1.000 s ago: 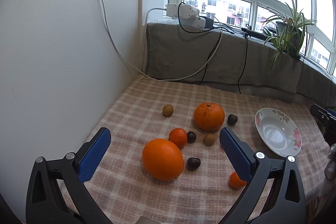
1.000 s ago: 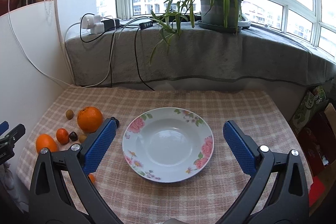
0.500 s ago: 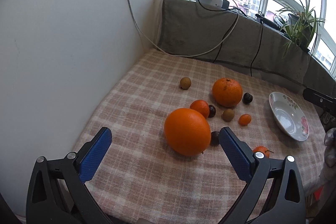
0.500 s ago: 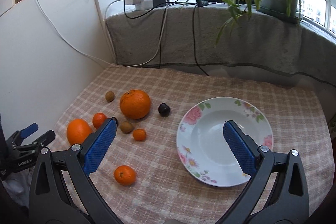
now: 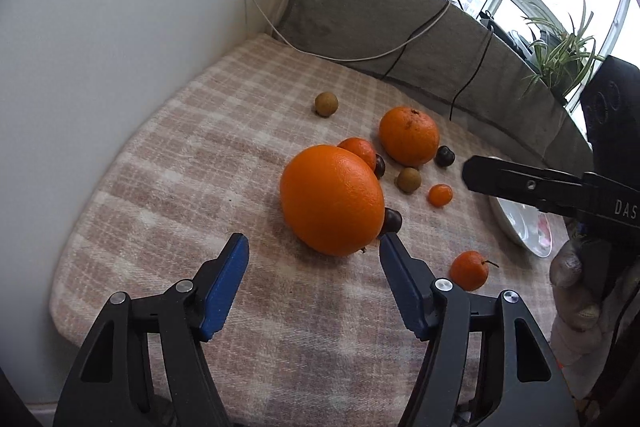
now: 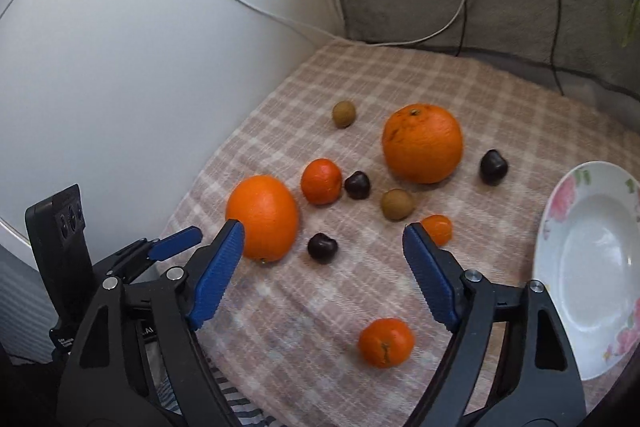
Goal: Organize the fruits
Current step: 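Close the right gripper around the large orange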
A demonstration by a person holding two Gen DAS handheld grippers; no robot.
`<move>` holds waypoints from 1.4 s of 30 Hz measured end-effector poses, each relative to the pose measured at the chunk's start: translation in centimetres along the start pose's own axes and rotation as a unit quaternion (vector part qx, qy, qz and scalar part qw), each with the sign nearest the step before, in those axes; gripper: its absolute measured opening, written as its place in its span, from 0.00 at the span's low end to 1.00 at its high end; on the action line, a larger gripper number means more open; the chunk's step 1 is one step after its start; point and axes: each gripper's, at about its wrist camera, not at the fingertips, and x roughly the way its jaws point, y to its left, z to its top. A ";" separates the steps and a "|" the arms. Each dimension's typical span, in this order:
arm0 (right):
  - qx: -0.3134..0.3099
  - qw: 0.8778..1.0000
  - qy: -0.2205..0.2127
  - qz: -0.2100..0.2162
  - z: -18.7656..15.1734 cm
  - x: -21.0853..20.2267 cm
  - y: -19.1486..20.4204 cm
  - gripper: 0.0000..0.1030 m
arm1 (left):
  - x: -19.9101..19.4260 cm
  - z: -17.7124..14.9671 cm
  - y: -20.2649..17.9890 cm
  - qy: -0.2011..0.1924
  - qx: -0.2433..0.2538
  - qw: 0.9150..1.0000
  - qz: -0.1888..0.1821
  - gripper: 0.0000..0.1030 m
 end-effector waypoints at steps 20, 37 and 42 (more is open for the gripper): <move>0.013 0.992 0.110 0.068 1.6 8.2 2.2 0.65 | 2.5 1.0 1.0 0.019 -0.026 0.997 -0.065 0.60; 0.011 0.992 0.112 0.060 1.8 8.7 2.5 0.63 | 3.2 0.9 0.2 0.022 -0.019 0.997 -0.076 0.57; 0.014 0.992 0.106 0.062 1.6 7.8 2.7 0.63 | 2.7 0.8 -0.2 0.019 -0.013 0.997 -0.073 0.57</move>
